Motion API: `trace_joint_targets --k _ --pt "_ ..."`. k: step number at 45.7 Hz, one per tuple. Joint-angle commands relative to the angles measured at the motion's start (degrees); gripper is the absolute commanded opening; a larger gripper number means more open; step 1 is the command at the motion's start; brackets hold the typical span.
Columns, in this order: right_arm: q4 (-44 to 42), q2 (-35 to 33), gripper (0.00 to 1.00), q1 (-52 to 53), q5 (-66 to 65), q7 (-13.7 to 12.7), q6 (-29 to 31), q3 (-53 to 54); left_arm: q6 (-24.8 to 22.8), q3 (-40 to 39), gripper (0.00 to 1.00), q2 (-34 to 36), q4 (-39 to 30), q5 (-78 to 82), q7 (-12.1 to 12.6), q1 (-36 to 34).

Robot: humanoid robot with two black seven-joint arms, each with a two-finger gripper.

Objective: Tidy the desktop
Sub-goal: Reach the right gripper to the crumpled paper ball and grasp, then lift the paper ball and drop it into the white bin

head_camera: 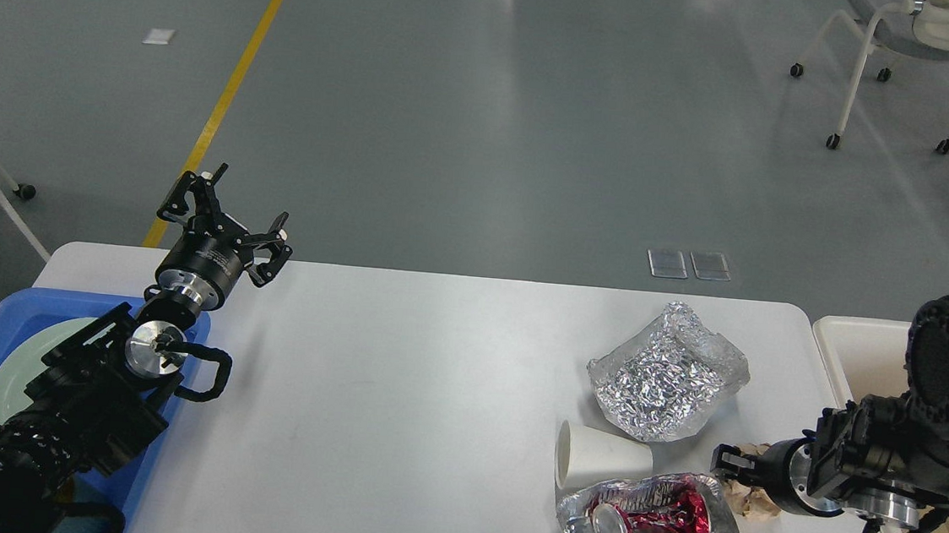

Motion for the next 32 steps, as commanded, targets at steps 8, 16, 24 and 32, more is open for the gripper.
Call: trace_joint_targets --k 8,16,24,32 --pt "2.72 -1.6 0.0 3.24 -0.24 0.08 -3.29 -0.3 -0.01 0.0 0.98 0.0 0.0 0.0 -0.02 0.0" --pt "12.64 -5.38 0.0 20.71 -4.62 0.78 -0.22 -0.74 -0.01 0.0 0.98 0.0 0.0 0.0 -0.02 0.0" --pt "23.99 -5.74 0.0 54.71 -14.3 0.96 23.75 3.9 0.0 0.0 0.98 0.0 0.0 0.0 -0.02 0.0" --pt "25.57 -6.26 0.0 74.69 -14.3 0.79 47.42 17.18 0.08 0.0 0.98 0.0 0.0 0.0 -0.02 0.0"
